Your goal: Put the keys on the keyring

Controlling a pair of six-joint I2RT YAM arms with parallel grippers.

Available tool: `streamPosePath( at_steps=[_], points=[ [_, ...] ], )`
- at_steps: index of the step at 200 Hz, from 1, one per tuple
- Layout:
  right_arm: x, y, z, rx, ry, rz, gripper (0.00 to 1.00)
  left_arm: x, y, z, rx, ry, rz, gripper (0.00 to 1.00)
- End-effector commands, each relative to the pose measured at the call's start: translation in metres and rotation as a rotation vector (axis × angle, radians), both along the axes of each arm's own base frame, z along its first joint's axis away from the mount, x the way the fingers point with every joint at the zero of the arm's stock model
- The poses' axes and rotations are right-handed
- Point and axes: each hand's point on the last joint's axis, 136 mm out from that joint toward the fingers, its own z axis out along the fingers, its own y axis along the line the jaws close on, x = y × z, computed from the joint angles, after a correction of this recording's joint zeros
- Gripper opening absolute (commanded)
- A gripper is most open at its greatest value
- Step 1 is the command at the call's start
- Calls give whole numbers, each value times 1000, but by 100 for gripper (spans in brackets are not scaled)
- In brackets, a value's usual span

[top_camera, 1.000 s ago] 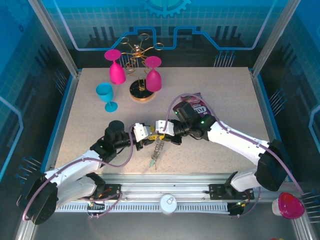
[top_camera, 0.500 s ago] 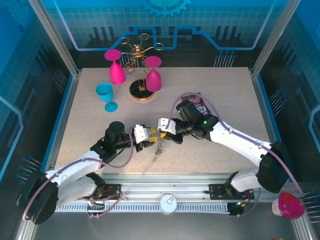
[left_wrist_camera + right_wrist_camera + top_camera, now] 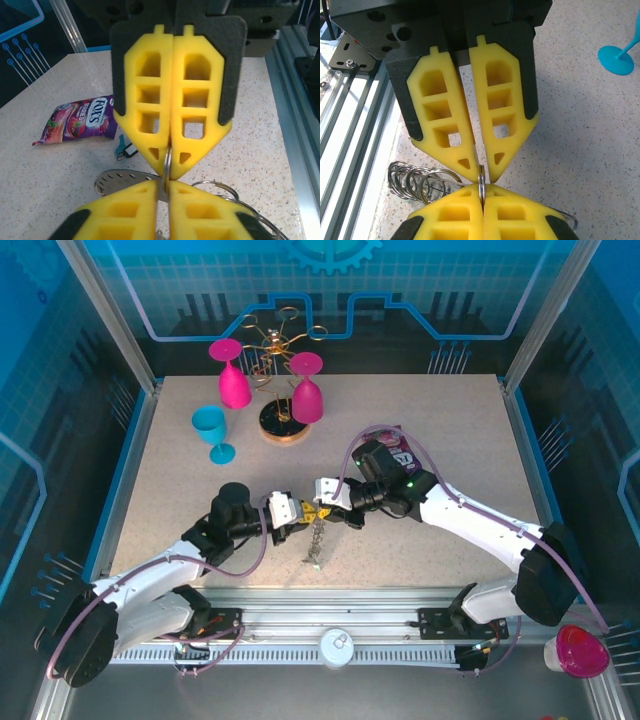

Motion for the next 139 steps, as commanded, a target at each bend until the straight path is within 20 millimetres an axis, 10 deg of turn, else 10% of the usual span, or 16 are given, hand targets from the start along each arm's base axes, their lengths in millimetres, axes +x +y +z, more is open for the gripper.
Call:
streamPosePath(
  at_steps=[1, 59, 139],
  points=[
    [-8, 10, 7, 15, -19, 64, 0, -4, -3, 9, -14, -36, -45, 12],
    [-10, 19, 7, -2, -31, 93, 0, -7, -9, 18, -34, -42, -86, 17],
    [-5, 9, 12, 60, -25, 19, 10, -10, -10, 22, -64, -74, -107, 0]
  ],
)
